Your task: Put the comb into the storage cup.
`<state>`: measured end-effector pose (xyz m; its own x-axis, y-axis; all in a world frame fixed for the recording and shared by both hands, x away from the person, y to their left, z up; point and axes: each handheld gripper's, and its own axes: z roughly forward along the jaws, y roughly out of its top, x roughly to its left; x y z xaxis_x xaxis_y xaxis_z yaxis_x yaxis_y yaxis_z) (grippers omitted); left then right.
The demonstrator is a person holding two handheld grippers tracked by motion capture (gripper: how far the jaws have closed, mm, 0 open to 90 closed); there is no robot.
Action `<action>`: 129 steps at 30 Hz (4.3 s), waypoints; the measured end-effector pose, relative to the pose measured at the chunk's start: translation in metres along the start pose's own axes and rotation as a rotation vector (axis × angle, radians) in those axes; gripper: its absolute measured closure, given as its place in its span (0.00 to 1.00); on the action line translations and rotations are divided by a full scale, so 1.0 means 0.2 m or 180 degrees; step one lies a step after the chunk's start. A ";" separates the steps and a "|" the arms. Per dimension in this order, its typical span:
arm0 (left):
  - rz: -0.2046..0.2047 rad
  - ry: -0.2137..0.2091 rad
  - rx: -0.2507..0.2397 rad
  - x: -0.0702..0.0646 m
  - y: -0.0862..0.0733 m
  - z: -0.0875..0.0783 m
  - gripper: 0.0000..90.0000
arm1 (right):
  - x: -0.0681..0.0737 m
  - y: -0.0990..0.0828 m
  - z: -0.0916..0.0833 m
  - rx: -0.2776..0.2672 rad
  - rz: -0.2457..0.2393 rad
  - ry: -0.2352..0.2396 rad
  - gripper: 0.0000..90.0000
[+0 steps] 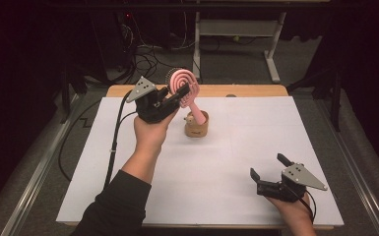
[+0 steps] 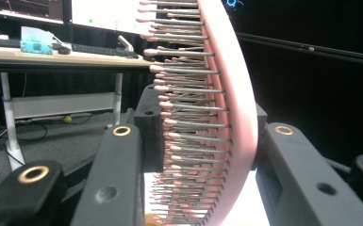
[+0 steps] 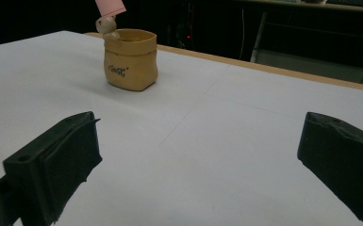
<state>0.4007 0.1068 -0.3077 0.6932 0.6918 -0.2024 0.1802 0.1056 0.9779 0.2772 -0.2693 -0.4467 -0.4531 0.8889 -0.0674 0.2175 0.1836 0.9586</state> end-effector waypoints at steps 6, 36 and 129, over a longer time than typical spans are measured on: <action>-0.0044 0.0005 -0.0058 0.02 0.03 0.03 0.70 | 0.00 0.00 0.00 -0.0019 -0.0006 -0.0007 0.00; -0.0042 0.0228 0.0104 0.07 0.00 0.18 0.70 | 0.01 0.01 -0.01 -0.0058 0.0032 0.0001 0.00; -0.0237 0.0371 0.0497 0.18 -0.29 0.31 0.67 | 0.02 0.00 -0.01 -0.0032 -0.0021 0.0019 0.00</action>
<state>0.4580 0.0822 -0.3742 0.5901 0.7651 -0.2578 0.3402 0.0539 0.9388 0.2739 -0.2654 -0.4457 -0.4596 0.8852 -0.0721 0.2060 0.1852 0.9609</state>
